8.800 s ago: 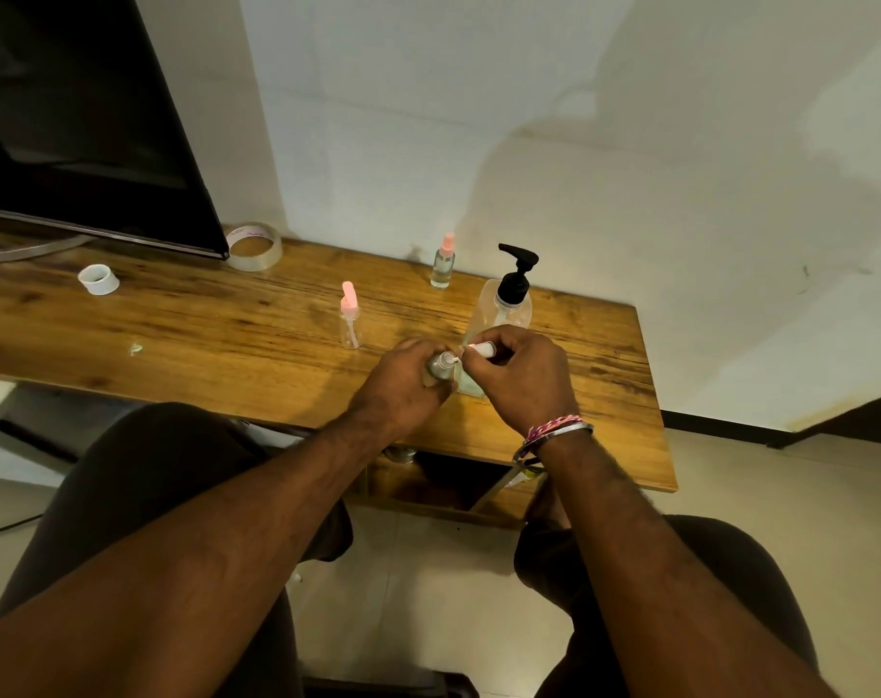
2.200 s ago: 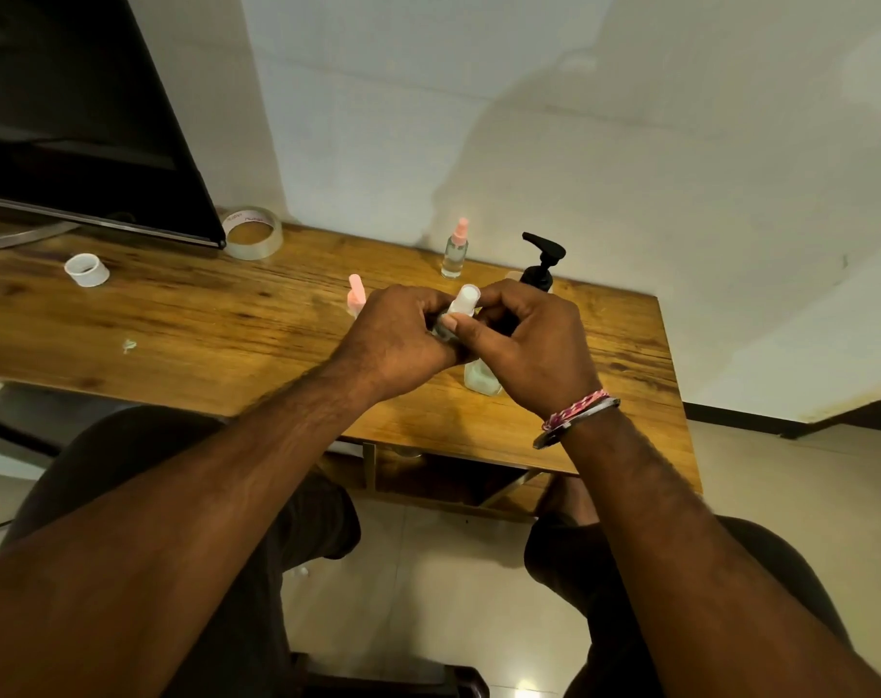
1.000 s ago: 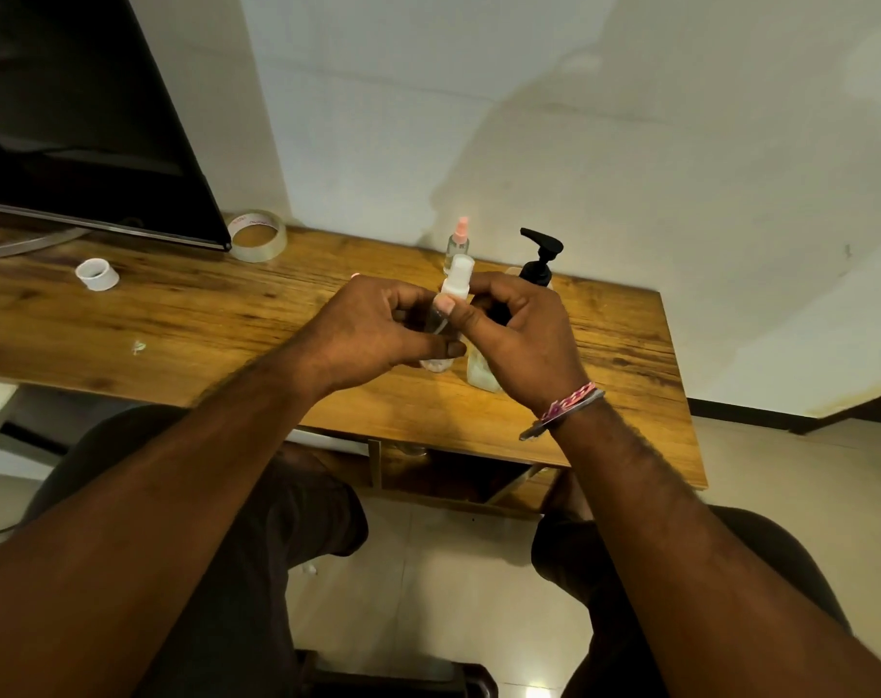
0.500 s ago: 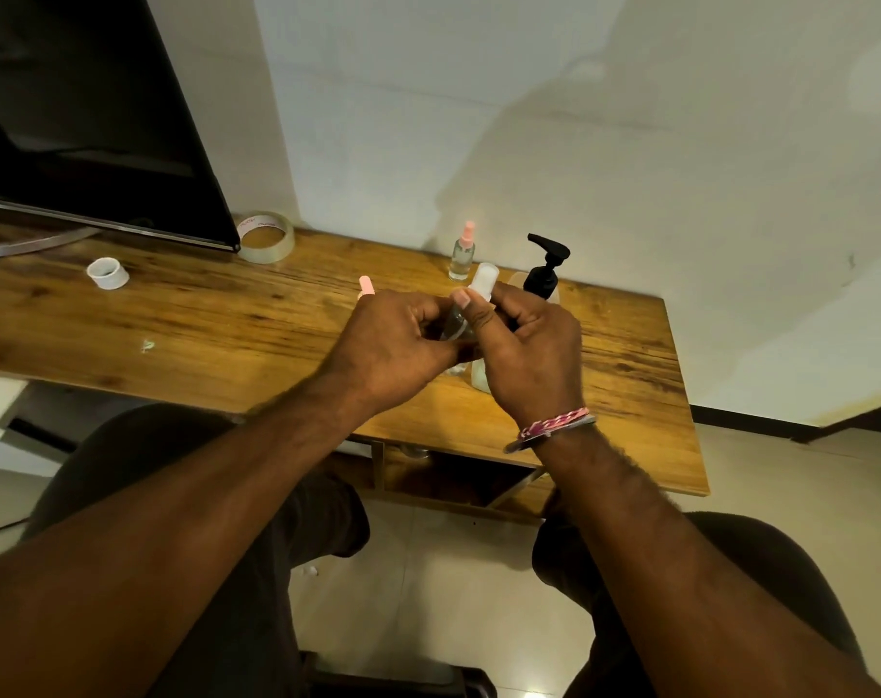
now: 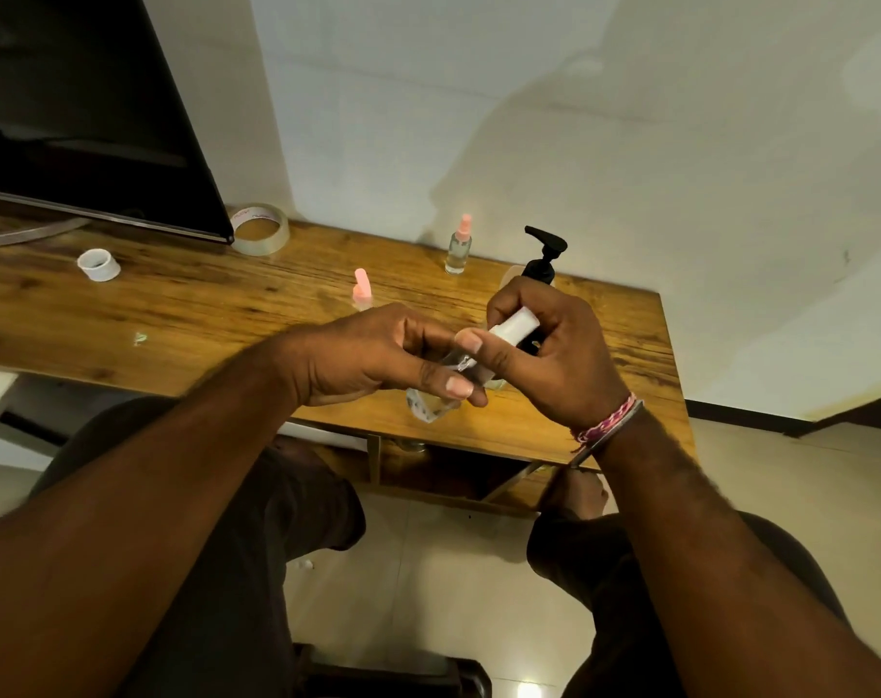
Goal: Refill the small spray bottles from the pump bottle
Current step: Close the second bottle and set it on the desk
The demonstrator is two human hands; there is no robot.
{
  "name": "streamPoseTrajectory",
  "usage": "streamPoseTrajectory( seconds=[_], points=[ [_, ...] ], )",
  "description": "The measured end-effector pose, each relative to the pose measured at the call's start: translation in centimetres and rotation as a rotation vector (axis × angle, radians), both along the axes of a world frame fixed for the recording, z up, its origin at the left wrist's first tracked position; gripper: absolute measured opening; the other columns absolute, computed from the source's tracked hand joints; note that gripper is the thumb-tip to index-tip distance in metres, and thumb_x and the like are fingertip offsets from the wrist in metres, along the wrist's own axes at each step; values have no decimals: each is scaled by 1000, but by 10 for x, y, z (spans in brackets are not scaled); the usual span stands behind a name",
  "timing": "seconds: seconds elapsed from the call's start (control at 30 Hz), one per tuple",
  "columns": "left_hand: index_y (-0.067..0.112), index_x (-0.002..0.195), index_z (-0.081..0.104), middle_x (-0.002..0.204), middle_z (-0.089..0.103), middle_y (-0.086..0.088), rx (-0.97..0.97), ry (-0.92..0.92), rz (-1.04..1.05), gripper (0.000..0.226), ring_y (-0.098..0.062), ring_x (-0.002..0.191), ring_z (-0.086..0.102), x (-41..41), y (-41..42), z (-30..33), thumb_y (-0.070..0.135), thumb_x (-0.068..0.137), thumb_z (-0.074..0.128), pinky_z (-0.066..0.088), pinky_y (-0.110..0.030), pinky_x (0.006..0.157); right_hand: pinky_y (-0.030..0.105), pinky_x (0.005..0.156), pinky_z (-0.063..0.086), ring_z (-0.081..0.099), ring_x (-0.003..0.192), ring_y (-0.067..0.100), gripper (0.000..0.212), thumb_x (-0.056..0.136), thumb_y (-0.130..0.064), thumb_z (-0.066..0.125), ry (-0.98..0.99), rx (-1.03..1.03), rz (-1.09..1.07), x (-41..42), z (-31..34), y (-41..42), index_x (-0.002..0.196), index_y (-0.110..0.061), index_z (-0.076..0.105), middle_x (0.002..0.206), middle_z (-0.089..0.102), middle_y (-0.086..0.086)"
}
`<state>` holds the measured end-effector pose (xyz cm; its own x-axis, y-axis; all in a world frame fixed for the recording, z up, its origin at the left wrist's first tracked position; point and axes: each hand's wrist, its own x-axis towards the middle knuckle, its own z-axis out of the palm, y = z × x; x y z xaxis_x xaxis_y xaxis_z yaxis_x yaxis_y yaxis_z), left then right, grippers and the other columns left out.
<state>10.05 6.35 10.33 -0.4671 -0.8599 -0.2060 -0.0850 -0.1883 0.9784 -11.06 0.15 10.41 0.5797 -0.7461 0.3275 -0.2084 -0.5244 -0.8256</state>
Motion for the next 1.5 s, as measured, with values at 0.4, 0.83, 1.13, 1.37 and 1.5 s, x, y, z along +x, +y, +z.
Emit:
streamPoseTrajectory(
  seconds=[0.4,0.83,1.13,1.37,1.5],
  points=[
    [25,116,78,113,80,8,-131,-223,122,37,-10,114,73,-4,0,-5,36,80,80,55,-39,105,28,45,32,46,43,15,44,93,-32,67,70,-88,-141,8,-14,-10,54,-14,59,48,51,-2],
    [38,117,77,118,75,15,-203,-317,439,36,-2,116,68,-12,-2,-26,30,83,88,56,-42,106,19,52,45,59,62,6,37,85,-55,76,141,24,-366,24,-24,5,81,-21,62,68,62,-7],
    [35,107,72,109,73,15,-192,-326,704,40,0,100,70,-22,3,-46,18,77,93,60,-24,86,13,69,54,68,86,-2,37,85,-45,81,178,118,-273,32,-31,13,113,-26,67,93,73,-14],
    [30,106,64,106,70,12,41,-752,630,44,-8,96,67,-8,5,-56,26,75,95,53,-26,78,31,65,54,64,79,13,35,87,-43,78,355,8,-307,57,-61,12,109,-20,62,90,68,-5],
    [25,100,72,99,72,6,170,-965,799,16,-13,88,66,6,-7,-66,34,90,80,53,-31,69,28,65,44,63,81,18,33,89,-39,77,366,-4,-321,76,-89,7,106,-17,60,90,67,-3]
  ],
)
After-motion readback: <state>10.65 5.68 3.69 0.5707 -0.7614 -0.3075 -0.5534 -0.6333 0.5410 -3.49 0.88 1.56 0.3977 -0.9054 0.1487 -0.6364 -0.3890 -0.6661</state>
